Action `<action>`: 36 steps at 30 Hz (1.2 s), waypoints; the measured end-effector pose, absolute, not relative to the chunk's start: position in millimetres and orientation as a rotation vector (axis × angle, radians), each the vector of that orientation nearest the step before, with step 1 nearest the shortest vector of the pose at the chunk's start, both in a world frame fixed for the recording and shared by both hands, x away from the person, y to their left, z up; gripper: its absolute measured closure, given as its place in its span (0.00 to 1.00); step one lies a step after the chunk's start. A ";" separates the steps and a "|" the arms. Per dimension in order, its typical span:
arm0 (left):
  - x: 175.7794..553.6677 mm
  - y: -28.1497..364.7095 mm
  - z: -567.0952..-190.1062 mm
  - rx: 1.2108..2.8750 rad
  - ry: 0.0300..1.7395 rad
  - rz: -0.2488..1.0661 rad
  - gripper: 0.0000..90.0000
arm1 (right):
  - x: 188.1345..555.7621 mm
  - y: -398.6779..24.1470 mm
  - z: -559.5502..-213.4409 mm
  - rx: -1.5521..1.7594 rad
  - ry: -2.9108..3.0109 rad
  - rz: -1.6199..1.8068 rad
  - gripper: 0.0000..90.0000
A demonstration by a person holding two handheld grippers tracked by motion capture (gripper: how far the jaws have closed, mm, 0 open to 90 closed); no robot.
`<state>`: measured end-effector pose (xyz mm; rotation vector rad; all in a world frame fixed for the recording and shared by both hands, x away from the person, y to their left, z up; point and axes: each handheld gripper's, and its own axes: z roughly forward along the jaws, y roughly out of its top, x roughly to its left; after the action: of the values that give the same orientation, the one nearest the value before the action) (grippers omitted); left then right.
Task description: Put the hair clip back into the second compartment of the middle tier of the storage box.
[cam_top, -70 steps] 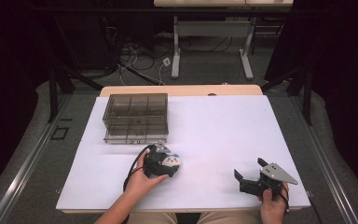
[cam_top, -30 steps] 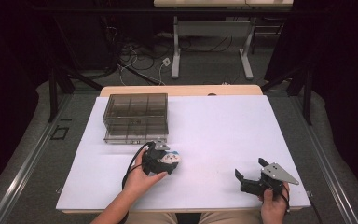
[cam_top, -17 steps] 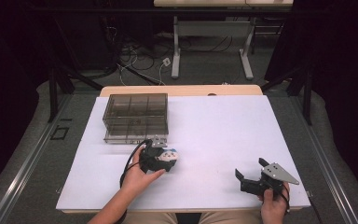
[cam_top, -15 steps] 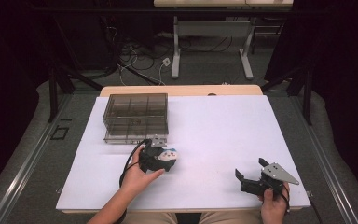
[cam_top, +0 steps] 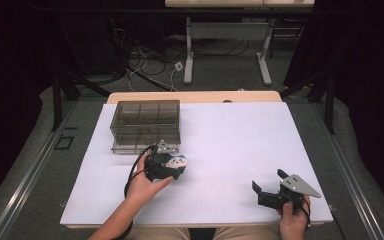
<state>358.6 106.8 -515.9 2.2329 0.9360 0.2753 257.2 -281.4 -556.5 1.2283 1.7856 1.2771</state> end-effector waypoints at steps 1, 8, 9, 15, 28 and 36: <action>358.6 107.6 -514.6 2.232 0.938 0.273 0.40 | 257.4 -281.5 -556.6 1.222 1.785 1.277 0.00; 359.0 111.4 -508.9 2.198 0.948 0.284 0.40 | 257.5 -281.5 -556.5 1.220 1.785 1.278 0.00; 359.4 112.2 -508.0 2.194 0.945 0.285 0.40 | 257.0 -281.6 -556.2 1.225 1.787 1.271 0.00; 360.5 115.9 -503.9 2.184 0.945 0.305 0.40 | 256.9 -281.1 -555.9 1.227 1.787 1.274 0.00; 362.5 127.9 -495.5 2.147 0.955 0.352 0.40 | 255.7 -279.4 -554.9 1.208 1.780 1.280 0.00; 365.5 134.0 -491.5 2.136 0.959 0.383 0.40 | 255.1 -279.2 -554.8 1.207 1.779 1.278 0.00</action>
<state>365.5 134.0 -491.5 2.1362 0.9588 0.3830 255.1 -279.2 -554.8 1.2072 1.7789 1.2780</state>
